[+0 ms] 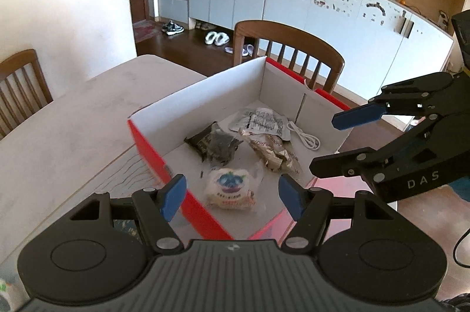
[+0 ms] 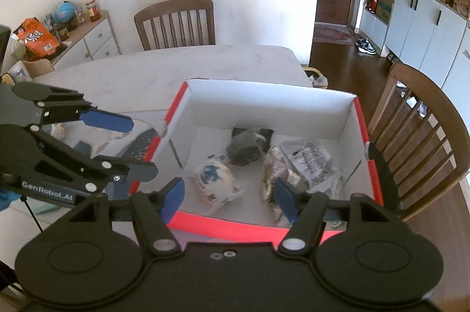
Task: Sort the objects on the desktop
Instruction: 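Withdraw both grippers from the shoebox back over the table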
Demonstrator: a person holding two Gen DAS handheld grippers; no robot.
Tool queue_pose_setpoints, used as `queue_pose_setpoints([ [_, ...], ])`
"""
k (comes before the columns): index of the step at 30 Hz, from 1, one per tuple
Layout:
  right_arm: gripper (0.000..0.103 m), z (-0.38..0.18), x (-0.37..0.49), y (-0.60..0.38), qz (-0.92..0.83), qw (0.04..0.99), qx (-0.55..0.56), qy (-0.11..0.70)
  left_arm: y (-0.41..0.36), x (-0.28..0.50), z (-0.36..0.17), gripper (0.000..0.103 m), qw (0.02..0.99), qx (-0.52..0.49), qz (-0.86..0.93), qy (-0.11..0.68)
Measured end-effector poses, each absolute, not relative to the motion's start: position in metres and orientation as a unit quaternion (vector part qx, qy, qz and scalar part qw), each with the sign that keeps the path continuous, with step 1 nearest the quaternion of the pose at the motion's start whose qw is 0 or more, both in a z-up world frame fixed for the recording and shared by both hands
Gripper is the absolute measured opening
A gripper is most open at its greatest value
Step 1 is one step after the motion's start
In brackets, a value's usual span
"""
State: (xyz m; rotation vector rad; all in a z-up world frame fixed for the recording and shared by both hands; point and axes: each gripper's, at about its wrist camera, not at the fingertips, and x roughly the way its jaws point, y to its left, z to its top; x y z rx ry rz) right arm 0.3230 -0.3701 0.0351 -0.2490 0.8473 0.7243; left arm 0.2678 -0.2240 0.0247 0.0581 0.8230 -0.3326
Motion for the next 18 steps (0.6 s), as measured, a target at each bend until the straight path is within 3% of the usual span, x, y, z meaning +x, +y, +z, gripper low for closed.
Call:
queue_pose_setpoints([
  [12,0.079,0.034,0.285,-0.329,0.361,0.834,-0.105,0.405,-0.167,0.205,0.030,0.068,0.916,0.004,-0.120,0.384],
  [16,0.083,0.034,0.271,-0.312,0.373,0.830,-0.104,0.401,-0.147,0.187,0.027,0.075,0.917,-0.001,-0.108,0.384],
  [18,0.086,0.035,0.266,-0.302,0.378,0.829,-0.103,0.398,-0.138,0.178,0.025,0.083,0.917,-0.002,-0.105,0.385],
])
